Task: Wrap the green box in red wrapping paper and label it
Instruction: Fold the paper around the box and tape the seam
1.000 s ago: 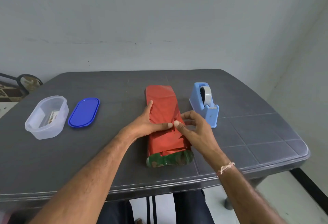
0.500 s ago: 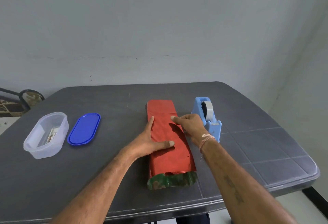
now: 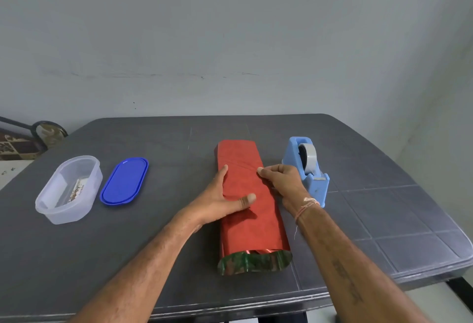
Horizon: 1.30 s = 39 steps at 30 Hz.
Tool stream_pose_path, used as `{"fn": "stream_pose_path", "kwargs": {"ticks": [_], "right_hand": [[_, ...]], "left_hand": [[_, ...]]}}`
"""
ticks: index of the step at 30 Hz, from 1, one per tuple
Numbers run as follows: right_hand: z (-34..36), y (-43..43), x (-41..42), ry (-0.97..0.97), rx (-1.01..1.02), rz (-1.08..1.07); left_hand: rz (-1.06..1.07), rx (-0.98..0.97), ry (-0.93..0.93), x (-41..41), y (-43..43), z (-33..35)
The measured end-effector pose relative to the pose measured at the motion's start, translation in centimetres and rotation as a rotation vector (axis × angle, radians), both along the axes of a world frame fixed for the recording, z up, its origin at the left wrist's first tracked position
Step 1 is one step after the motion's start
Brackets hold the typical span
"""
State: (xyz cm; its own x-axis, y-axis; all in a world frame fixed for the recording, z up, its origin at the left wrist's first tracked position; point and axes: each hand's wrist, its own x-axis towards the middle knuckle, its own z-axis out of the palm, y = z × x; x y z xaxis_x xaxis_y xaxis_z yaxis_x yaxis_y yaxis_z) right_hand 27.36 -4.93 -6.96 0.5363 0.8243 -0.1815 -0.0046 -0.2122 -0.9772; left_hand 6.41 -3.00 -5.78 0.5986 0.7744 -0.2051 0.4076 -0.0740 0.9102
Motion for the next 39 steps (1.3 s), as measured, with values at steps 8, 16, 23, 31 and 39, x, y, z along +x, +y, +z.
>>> {"fn": "stream_pose_path", "kwargs": {"ticks": [8,16,23,31,39], "right_hand": [[-0.2,0.2,-0.2,0.037,0.021,-0.032],[0.3,-0.5,-0.4,0.225,0.047,-0.003],[0.3,-0.7,-1.2,0.289,0.061,-0.027],[-1.3,-0.1,-3.7,0.261,0.06,-0.018],[-0.4,-0.7,-3.5,0.289,0.069,0.016]], "left_hand": [[0.164,0.193,0.069,2.2,2.2,-0.1],[0.149,0.218,0.106,2.1,3.1,-0.9],[0.13,0.261,0.143,1.3,3.7,-0.5],[0.151,0.383,0.219,-1.3,3.6,0.1],[0.12,0.707,0.269,0.0,2.0,2.1]]}}
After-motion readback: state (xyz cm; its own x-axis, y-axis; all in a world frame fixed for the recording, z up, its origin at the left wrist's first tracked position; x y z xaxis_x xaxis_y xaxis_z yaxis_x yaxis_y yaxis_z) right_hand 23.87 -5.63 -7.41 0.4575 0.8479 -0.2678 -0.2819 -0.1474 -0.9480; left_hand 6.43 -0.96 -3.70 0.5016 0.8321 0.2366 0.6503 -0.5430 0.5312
